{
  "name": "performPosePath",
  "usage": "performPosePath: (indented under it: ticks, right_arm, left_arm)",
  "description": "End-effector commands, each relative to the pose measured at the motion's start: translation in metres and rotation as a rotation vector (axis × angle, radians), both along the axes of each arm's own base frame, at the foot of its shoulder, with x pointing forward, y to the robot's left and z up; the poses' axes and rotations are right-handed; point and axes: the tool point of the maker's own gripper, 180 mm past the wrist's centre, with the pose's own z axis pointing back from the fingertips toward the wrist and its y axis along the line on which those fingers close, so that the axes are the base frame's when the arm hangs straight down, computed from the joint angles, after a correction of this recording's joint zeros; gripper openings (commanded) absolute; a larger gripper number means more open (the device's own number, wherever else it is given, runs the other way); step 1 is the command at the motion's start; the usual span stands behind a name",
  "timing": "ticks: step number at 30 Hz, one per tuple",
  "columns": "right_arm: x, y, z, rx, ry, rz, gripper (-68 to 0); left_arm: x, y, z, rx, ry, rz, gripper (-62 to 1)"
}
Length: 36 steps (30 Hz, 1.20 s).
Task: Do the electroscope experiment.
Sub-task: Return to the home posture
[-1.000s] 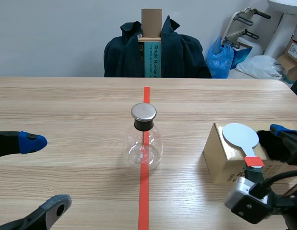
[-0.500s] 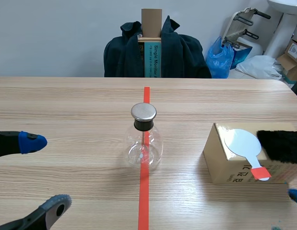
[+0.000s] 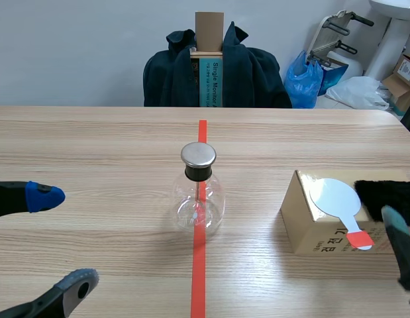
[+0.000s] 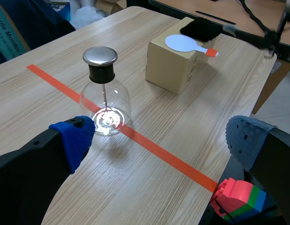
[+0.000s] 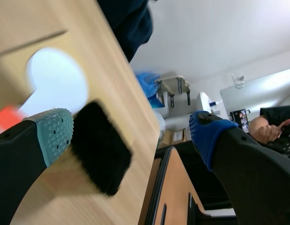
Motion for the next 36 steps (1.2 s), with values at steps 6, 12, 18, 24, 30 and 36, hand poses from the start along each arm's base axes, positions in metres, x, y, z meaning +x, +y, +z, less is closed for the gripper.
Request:
performPosePath:
  ticks: [6,12,18,24,30,36]
  right_arm:
    - [0.04,0.022,0.052,0.226,0.065,0.102,-16.9]
    - [0.047,0.058,0.066,0.371,0.217,0.228,-16.9]
    - [0.046,0.074,0.075,0.534,0.287,0.3,-16.9]
    - [0.041,0.078,0.069,0.609,0.32,0.286,-16.9]
    - [0.041,0.072,0.062,0.683,0.318,0.205,-16.9]
    - [0.041,0.068,0.054,0.645,0.316,0.166,-16.9]
  left_arm:
    - [0.0,-0.003,0.005,-0.028,-0.006,0.003,-0.6]
    - [0.0,-0.003,0.005,-0.028,-0.006,0.002,-0.6]
    - [0.0,-0.003,0.005,-0.027,-0.006,0.002,-0.6]
    - [0.001,-0.003,0.005,-0.025,-0.007,0.002,-0.6]
    - [0.001,-0.003,0.005,-0.026,-0.007,0.003,-0.6]
    - [0.001,-0.003,0.005,-0.028,-0.009,0.003,-0.7]
